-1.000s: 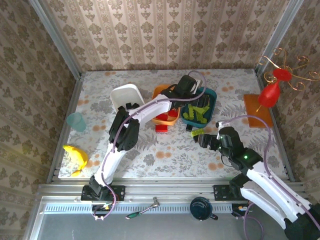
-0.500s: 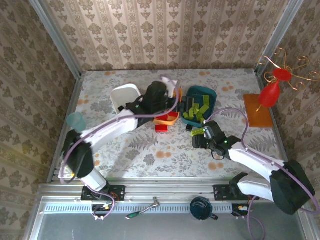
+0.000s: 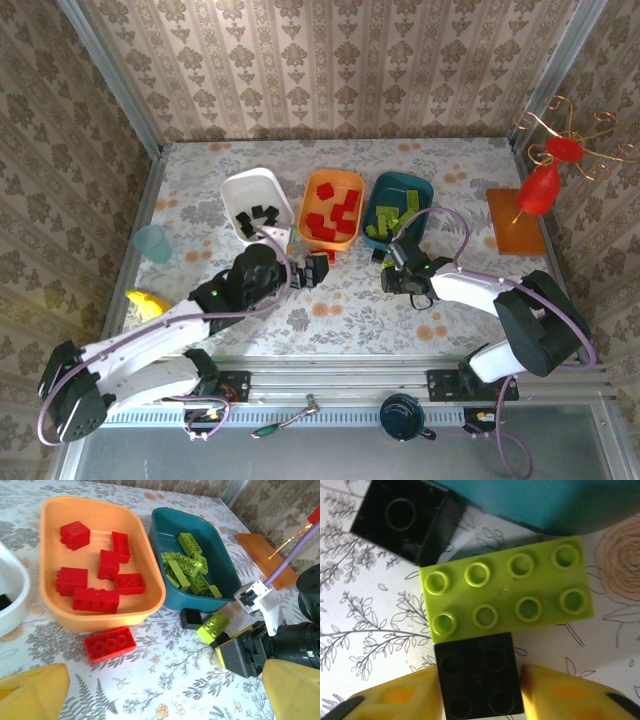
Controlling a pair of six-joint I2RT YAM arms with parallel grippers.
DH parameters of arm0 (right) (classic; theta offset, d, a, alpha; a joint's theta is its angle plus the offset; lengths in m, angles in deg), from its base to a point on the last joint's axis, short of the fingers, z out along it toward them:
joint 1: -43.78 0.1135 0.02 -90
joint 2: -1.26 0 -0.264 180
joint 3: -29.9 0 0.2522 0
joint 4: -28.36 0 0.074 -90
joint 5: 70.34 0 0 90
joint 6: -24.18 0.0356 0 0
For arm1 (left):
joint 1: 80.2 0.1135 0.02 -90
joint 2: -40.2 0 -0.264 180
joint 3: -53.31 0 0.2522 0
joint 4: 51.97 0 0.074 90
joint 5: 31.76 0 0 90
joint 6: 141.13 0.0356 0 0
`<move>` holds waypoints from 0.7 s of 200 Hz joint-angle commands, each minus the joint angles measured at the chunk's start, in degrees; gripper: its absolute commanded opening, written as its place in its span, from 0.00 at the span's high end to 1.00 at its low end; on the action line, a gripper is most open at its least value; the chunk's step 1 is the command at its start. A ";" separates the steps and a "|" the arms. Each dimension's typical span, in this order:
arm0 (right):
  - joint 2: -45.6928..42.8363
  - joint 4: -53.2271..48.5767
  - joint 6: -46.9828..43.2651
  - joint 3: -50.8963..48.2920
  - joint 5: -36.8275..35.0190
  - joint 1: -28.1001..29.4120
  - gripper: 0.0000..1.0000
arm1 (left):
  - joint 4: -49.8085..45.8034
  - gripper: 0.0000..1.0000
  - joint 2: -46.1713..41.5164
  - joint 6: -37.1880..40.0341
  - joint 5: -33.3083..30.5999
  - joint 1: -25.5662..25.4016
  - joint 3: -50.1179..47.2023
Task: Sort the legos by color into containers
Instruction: Pick up the lego from the center of the table, then place the lego in the container.
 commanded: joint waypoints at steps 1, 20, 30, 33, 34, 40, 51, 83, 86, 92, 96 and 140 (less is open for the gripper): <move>1.05 0.77 -0.75 1.10 2.14 2.09 0.65 | -2.55 0.00 -5.09 -2.32 -4.05 0.57 -2.78; -1.77 0.05 -1.95 1.81 5.62 4.49 0.70 | -6.77 0.00 -9.35 -2.36 -5.59 1.21 -4.63; -3.26 -0.98 -2.56 3.04 7.57 6.30 0.72 | -9.71 0.00 -11.68 -2.59 -7.25 1.29 -5.50; -4.18 -1.21 -2.75 3.51 8.27 6.82 0.72 | -10.46 0.00 -12.45 -2.68 -7.71 1.29 -5.84; -4.73 -1.28 -2.84 3.68 8.46 7.10 0.72 | -10.66 0.00 -12.71 -2.70 -7.86 1.29 -5.98; -6.09 -1.86 -3.20 4.88 9.76 8.33 0.73 | -12.32 0.00 -14.21 -3.06 -8.89 1.28 -6.62; -7.09 -2.54 -3.84 7.69 12.15 10.23 0.73 | -14.76 0.00 -16.86 -4.05 -10.09 1.23 -7.98; -1.04 1.24 -4.47 19.32 17.79 13.06 0.73 | -19.06 0.00 -23.10 -7.01 -11.37 1.23 -11.32; 0.12 1.70 -4.36 20.43 18.33 13.11 0.72 | -19.56 0.00 -23.65 -7.25 -11.57 1.22 -11.40; 2.71 2.53 -4.15 23.64 19.21 13.27 0.72 | -20.39 0.00 -24.41 -7.70 -11.93 1.27 -11.63; 4.55 3.01 -4.08 25.75 19.51 13.34 0.72 | -20.86 0.00 -24.87 -7.93 -12.11 1.13 -11.72; 28.04 -0.68 -3.89 53.35 20.96 13.63 0.72 | -23.90 0.00 -27.91 -8.83 -13.39 1.11 -12.09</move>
